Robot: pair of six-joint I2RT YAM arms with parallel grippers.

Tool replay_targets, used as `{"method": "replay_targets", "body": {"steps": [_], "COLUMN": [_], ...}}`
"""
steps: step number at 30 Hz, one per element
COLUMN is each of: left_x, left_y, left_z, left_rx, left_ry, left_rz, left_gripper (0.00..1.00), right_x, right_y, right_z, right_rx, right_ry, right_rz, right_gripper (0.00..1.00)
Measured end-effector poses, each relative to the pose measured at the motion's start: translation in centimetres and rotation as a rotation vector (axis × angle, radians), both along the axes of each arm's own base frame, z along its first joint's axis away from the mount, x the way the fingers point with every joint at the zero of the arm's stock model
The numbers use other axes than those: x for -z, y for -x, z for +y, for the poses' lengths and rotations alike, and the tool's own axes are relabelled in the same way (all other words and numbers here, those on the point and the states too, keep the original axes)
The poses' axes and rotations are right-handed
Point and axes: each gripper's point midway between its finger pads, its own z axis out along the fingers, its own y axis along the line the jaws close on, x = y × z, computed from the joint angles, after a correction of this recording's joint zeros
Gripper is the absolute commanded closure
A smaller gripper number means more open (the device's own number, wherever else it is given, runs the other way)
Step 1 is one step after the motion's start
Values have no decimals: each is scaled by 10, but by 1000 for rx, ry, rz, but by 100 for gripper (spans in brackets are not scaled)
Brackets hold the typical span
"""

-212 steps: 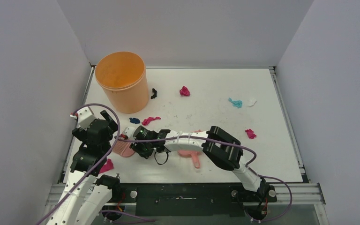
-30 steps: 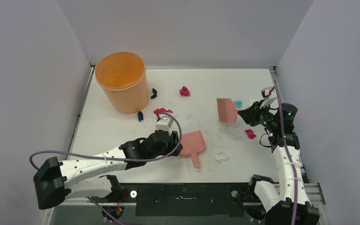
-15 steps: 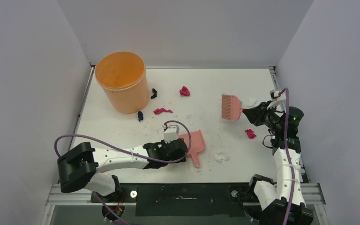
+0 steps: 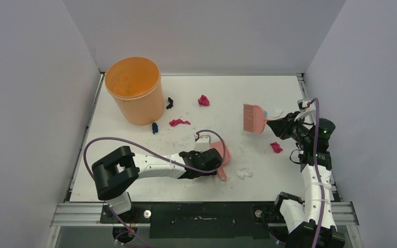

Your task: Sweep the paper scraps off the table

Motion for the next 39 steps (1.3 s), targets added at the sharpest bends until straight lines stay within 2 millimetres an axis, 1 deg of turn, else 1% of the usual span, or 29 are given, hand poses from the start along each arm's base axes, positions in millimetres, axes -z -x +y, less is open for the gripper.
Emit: {"method": "replay_targets", "body": {"steps": [2,4,7,9,11,14,17,19,20,22,24,26,29,31,33,39], "left_x": [2,-1,-10,-16,-20,-23,-22,-25,-29,-43,-66,-83,-97,-97,-90,-47], "left_y": [-4,-10,-24,-35,-50,-70,-82,-84,-83,-76,-60,-41,-17,-12,-12,-7], "left_z": [-4,-6,-8,-5,3,22,40,47,48,41,24,4,-28,-41,-47,-52], "left_rx": [10,19,22,20,7,-15,-37,-44,-42,-19,24,71,131,140,133,139], "left_ry": [-17,-33,-53,-71,-99,-163,-217,-234,-233,-204,-149,-90,-25,-10,-14,-82], "left_rz": [-4,-17,-48,-70,-93,-123,-129,-134,-141,-175,-226,-256,-259,-251,-239,-165], "left_gripper": [48,48,47,47,46,46,46,47,48,48,48,48,48,48,48,48], "right_x": [0,-1,-3,-4,-4,-4,-4,-4,-4,-4,-4,-4,-3,-2,-2,-2], "right_y": [0,1,2,2,2,2,2,2,2,2,2,2,2,1,1,1], "right_z": [0,0,1,1,1,1,1,1,1,1,1,1,1,1,1,1], "right_rx": [-1,-2,-3,-3,-3,-3,-3,-3,-3,-3,-3,-3,-3,-3,-3,-4], "right_ry": [0,0,3,5,5,5,5,5,5,5,5,5,4,3,3,5], "right_rz": [-1,-2,-11,-16,-17,-17,-17,-17,-17,-17,-17,-16,-13,-10,-9,-11], "right_gripper": [95,95,95,95,95,95,95,95,95,95,95,95,95,95,95,95]}}
